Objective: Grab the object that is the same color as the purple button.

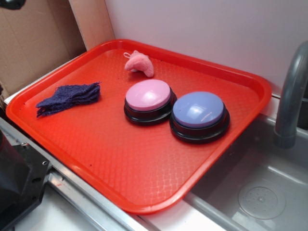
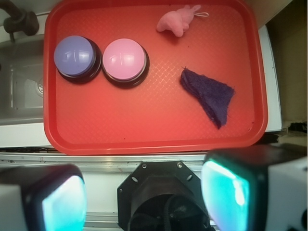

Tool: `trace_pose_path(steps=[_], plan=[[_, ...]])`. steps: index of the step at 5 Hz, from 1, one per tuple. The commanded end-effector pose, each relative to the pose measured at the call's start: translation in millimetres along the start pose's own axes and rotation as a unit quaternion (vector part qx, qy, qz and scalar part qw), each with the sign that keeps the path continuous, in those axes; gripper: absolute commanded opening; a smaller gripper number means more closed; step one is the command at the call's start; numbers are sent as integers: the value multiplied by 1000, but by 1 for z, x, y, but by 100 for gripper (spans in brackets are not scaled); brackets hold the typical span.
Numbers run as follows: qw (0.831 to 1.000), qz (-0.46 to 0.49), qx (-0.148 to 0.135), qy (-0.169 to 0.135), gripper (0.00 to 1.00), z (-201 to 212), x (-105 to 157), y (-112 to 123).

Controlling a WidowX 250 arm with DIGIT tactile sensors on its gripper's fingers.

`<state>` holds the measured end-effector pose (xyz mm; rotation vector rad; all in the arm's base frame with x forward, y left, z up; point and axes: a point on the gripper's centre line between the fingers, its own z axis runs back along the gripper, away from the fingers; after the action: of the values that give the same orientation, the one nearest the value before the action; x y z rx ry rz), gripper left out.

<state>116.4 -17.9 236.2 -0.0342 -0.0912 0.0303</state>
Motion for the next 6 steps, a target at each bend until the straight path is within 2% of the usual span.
trace_pose_path(steps=[1, 2, 3, 4, 5, 6], plan=[[1000, 0, 0, 0, 100, 0, 0, 0], [991, 129, -36, -1, 100, -14, 13, 22], [967, 252, -29, 0, 100, -33, 31, 41], [928, 371, -4, 25, 100, -61, 40, 61], [874, 485, 1, 37, 100, -90, 45, 82], [807, 589, 29, 30, 100, -113, 50, 91]])
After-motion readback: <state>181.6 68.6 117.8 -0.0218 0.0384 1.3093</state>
